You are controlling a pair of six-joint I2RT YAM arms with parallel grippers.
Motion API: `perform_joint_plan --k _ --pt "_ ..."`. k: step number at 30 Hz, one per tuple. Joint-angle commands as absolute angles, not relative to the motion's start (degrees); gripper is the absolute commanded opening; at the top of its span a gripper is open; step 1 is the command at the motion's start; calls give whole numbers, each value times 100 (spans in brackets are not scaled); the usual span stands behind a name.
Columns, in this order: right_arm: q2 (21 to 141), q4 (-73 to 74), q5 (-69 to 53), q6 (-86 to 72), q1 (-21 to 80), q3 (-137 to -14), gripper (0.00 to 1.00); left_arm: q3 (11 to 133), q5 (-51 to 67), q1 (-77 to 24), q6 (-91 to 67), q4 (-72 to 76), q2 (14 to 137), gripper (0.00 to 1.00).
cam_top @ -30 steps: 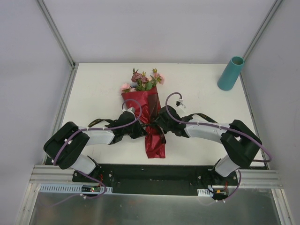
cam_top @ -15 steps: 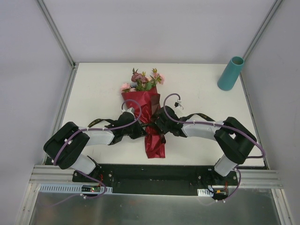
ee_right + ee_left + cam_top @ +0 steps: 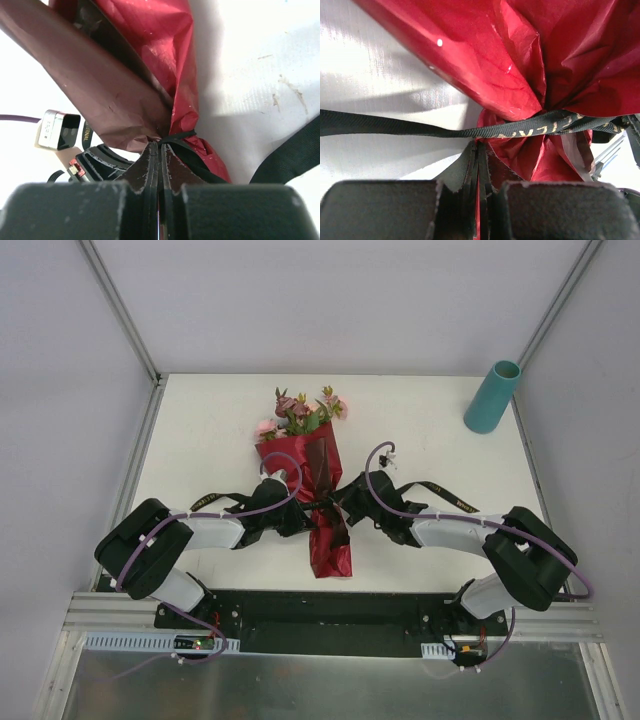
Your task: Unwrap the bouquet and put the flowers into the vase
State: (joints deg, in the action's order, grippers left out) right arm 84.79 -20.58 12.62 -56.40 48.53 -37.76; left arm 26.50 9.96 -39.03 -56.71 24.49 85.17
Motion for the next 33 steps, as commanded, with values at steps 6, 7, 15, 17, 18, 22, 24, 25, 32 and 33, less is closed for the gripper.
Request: perform_joint_plan --k 6,7,15,17,18,22,24,25,32,33 --pt "8043 -3823 642 -5572 4369 -3428 0 2637 870 -3937 -5651 2171 8578 0" --pt "7981 -3806 607 -5598 4272 -3410 0 2645 827 -3937 -5651 2136 8578 0" --pt "7945 -3164 -173 -5748 3823 -3481 7 2742 809 -3937 -5599 1978 8569 0" --pt "8050 -3164 -342 -5704 3832 -3507 7 2768 844 -3937 -5599 1977 8604 0" --pt "8129 -3164 -499 -5669 3823 -3576 7 2786 870 -3937 -5607 1986 8622 0" --pt "8577 -3173 -1335 -5668 3823 -3990 19 2830 923 -3937 -5607 1969 8631 0" --pt "8657 -3199 -1380 -5730 3832 -3999 25 2839 932 -3937 -5607 1977 8622 0" --pt "8709 -3208 -1371 -5739 3849 -3999 27 2839 932 -3937 -5607 1978 8613 0" --pt "8798 -3217 -1275 -5783 3858 -3911 25 2874 949 -3946 -5581 1960 8666 0" --pt "8798 -3208 -1214 -5775 3858 -3894 25 2883 949 -3938 -5572 1951 8683 0"
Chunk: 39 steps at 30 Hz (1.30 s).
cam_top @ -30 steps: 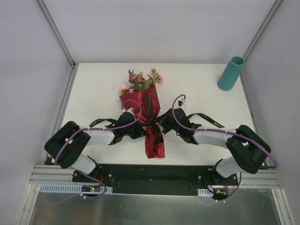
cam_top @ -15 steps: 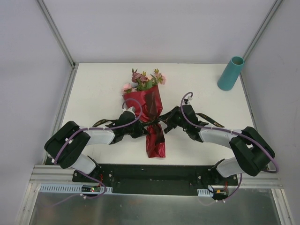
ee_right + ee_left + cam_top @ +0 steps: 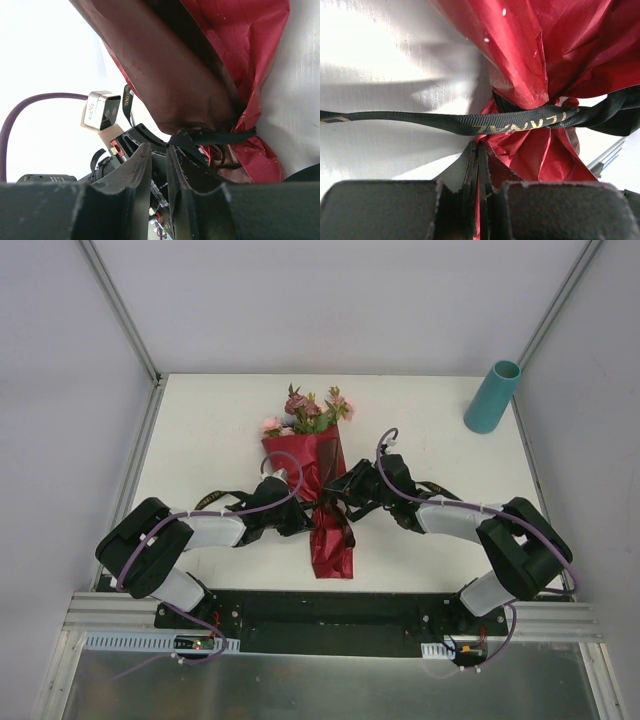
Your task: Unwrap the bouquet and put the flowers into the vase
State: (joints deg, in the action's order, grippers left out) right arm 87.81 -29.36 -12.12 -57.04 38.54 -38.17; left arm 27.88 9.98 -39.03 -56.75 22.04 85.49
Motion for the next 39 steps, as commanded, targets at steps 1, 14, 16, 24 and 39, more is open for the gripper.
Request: perform_joint_plan --k 1,14,16,24,39 --pt "8772 -3165 -1152 -5774 3858 -3902 23 2900 958 -3929 -5572 1951 8701 0" --pt "7401 -1988 -36 -5142 3806 -3832 0 2865 879 -3946 -5572 1942 8754 0" --pt "7357 -1689 166 -5089 3849 -3876 3 2865 914 -3938 -5581 1986 8763 0" --pt "7742 -519 888 -5457 4640 -4500 40 2839 967 -3946 -5634 2083 8728 0" --pt "8473 -299 1283 -6275 4869 -4746 39 2804 958 -3946 -5651 2109 8631 0"
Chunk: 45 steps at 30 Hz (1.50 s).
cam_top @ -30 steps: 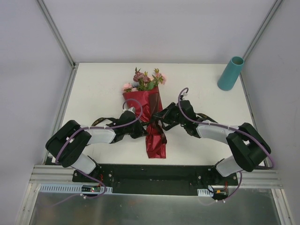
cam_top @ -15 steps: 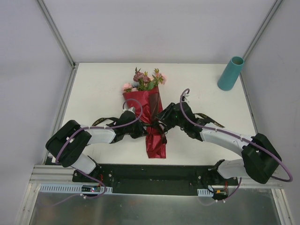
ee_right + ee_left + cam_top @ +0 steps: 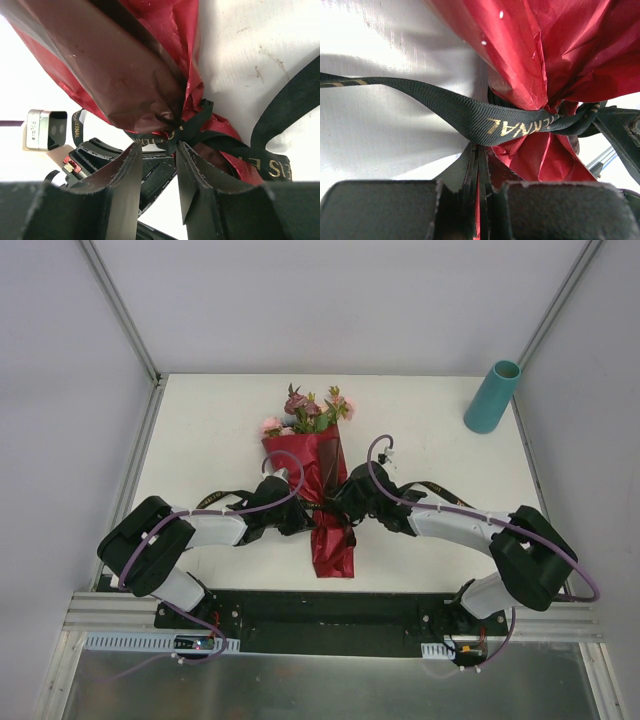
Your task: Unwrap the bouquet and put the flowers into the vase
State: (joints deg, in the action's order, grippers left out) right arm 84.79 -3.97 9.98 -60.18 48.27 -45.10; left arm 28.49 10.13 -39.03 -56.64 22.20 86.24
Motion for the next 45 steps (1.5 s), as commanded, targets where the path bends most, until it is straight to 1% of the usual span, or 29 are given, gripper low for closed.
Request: perform_joint_plan --k 1,16,17,21,23,25,26,38,42,43,45 --pt "8481 -281 1309 -6301 4860 -4746 39 2795 967 -3946 -5651 2118 8631 0" --pt "9070 -35 1433 -6583 4869 -5009 38 2795 993 -3946 -5651 2162 8640 0" --pt "9105 -26 1441 -6592 4860 -5027 36 2795 993 -3946 -5651 2162 8648 0" --pt "9123 -26 1520 -6609 4843 -5019 22 2777 984 -3955 -5651 2162 8648 0" --pt "9106 -35 1503 -6592 4799 -5001 14 2769 967 -3955 -5651 2153 8648 0" --pt "9036 -26 1520 -6583 4738 -4957 1 2751 941 -3955 -5651 2162 8640 0" --pt "8957 -26 1529 -6557 4703 -4931 0 2751 932 -3955 -5651 2162 8640 0" --pt "8051 -35 2364 -5494 4412 -4579 0 2769 888 -3946 -5625 2030 8631 0" --pt "7989 -220 1874 -5405 4403 -4561 0 2777 914 -3955 -5616 2030 8622 0" --pt "7989 -141 1733 -5510 4412 -4588 7 2777 905 -3955 -5616 2022 8613 0" --pt "8042 235 1548 -5991 4421 -4693 27 2786 914 -3938 -5616 2030 8604 0"
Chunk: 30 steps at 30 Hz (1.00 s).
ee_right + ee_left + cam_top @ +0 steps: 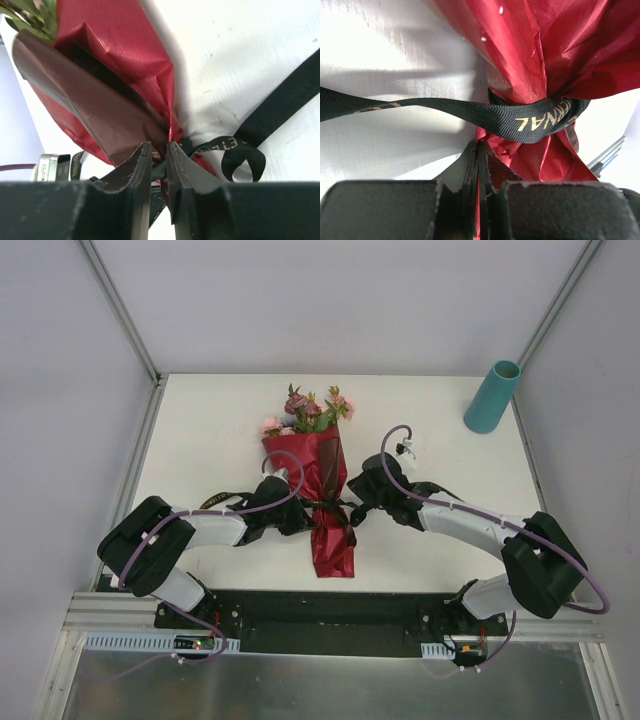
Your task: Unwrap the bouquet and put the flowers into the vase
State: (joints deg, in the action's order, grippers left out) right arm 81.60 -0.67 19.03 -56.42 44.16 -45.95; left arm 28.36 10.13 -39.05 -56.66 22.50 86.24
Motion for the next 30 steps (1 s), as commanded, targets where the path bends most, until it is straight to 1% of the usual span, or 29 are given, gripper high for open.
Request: perform_joint_plan --k 1,3,5,11,18,20,24,25,26,30 --pt "8077 316 1477 -6133 4438 -4693 33 2786 914 -3955 -5616 2030 8596 0" --pt "8130 308 1424 -6380 4500 -4650 40 2795 914 -3946 -5607 2021 8596 0" --pt "8235 316 1398 -6512 4544 -4667 42 2795 914 -3946 -5607 2022 8587 0" --pt "8657 273 1178 -6838 4588 -4834 43 2830 923 -3955 -5590 2021 8596 0" --pt "9070 150 1222 -7137 4614 -4922 42 2839 923 -3946 -5590 2021 8622 0" --pt "9149 88 1265 -7075 4623 -4966 38 2839 923 -3955 -5590 2013 8631 0" --pt "9080 88 1458 -7040 4562 -4878 10 2813 870 -3955 -5607 2021 8605 0" --pt "9001 105 1520 -7005 4518 -4834 4 2795 801 -3946 -5625 1978 8596 0" --pt "8904 132 1590 -6944 4465 -4790 0 2786 756 -3946 -5634 1917 8587 0" --pt "8465 246 1731 -6715 4149 -4659 0 2777 651 -3938 -5590 1741 8561 0"
